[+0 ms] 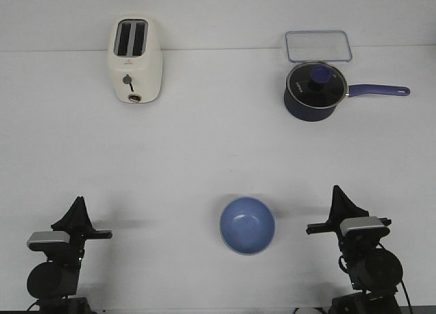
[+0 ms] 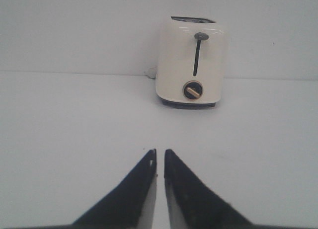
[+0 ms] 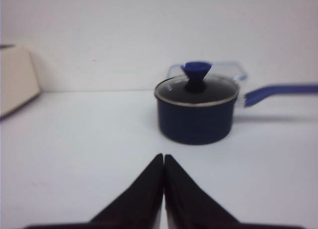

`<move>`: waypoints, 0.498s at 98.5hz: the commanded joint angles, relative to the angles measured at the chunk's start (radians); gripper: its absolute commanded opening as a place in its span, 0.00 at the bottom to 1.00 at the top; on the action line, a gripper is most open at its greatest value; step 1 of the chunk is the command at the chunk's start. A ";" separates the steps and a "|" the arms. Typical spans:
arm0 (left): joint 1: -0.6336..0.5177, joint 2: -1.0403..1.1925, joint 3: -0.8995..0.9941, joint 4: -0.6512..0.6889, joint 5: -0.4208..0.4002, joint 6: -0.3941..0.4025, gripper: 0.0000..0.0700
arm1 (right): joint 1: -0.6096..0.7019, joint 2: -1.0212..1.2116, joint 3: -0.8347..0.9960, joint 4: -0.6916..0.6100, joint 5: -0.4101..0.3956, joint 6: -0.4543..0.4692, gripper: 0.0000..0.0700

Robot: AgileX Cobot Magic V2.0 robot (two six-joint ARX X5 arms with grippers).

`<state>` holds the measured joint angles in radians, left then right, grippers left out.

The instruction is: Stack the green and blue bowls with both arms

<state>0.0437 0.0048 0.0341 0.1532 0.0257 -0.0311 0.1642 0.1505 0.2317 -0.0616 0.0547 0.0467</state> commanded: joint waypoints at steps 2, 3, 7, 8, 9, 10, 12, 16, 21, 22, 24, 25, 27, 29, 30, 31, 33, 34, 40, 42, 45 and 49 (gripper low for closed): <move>0.001 -0.002 -0.020 0.012 0.001 0.015 0.02 | -0.026 -0.067 -0.043 0.002 -0.045 -0.217 0.00; 0.001 -0.002 -0.020 0.011 0.001 0.015 0.02 | -0.031 -0.078 -0.050 0.002 -0.052 -0.230 0.00; 0.001 -0.002 -0.020 0.012 0.001 0.015 0.02 | -0.051 -0.117 -0.078 0.001 -0.070 -0.282 0.00; 0.001 -0.002 -0.020 0.012 0.001 0.015 0.02 | -0.056 -0.126 -0.085 0.001 -0.073 -0.292 0.00; 0.001 -0.002 -0.020 0.012 0.001 0.015 0.02 | -0.061 -0.134 -0.093 0.001 -0.076 -0.303 0.00; 0.001 -0.002 -0.020 0.012 0.001 0.015 0.02 | -0.066 -0.142 -0.100 0.001 -0.079 -0.313 0.00; 0.001 -0.002 -0.020 0.012 0.001 0.015 0.02 | -0.076 -0.155 -0.114 0.003 -0.082 -0.329 0.00; 0.001 -0.002 -0.020 0.011 0.001 0.015 0.02 | -0.092 -0.148 -0.137 0.013 -0.081 -0.345 0.00; 0.001 -0.002 -0.020 0.009 0.001 0.015 0.02 | -0.108 -0.149 -0.159 0.002 -0.081 -0.349 0.00; 0.001 -0.002 -0.020 0.009 0.001 0.015 0.02 | -0.109 -0.149 -0.163 0.002 -0.081 -0.349 0.00; 0.001 -0.002 -0.020 0.009 0.001 0.015 0.02 | -0.113 -0.149 -0.172 0.002 -0.082 -0.349 0.00; 0.001 -0.002 -0.020 0.009 0.001 0.015 0.02 | -0.113 -0.149 -0.177 0.004 -0.081 -0.351 0.00; 0.001 -0.002 -0.020 0.009 0.001 0.015 0.02 | -0.114 -0.149 -0.187 0.011 -0.080 -0.356 0.00; 0.001 -0.001 -0.020 0.009 0.001 0.015 0.02 | -0.114 -0.149 -0.197 0.020 -0.077 -0.367 0.00; 0.001 0.000 -0.020 0.008 0.001 0.015 0.02 | -0.114 -0.149 -0.202 0.025 -0.077 -0.373 0.00; 0.001 0.000 -0.020 0.006 0.001 0.015 0.02 | -0.114 -0.149 -0.208 0.031 -0.077 -0.380 0.00; 0.002 0.000 -0.020 0.005 0.001 0.015 0.02 | -0.114 -0.149 -0.219 0.044 -0.077 -0.389 0.00; 0.001 0.000 -0.020 0.004 0.001 0.015 0.02 | -0.114 -0.149 -0.220 0.038 -0.078 -0.391 0.00; 0.001 -0.001 -0.020 0.006 0.001 0.015 0.02 | -0.114 -0.149 -0.219 0.016 -0.077 -0.387 0.00; 0.001 -0.001 -0.020 0.006 0.001 0.015 0.02 | -0.114 -0.149 -0.219 0.014 -0.078 -0.383 0.00; 0.001 -0.001 -0.020 0.005 0.001 0.015 0.02 | -0.114 -0.149 -0.219 0.012 -0.078 -0.373 0.00; 0.001 -0.001 -0.020 0.005 0.001 0.015 0.02 | -0.114 -0.149 -0.219 0.013 -0.082 -0.360 0.00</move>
<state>0.0437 0.0051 0.0341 0.1478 0.0257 -0.0311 0.0479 0.0032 0.0151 -0.0616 -0.0231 -0.3176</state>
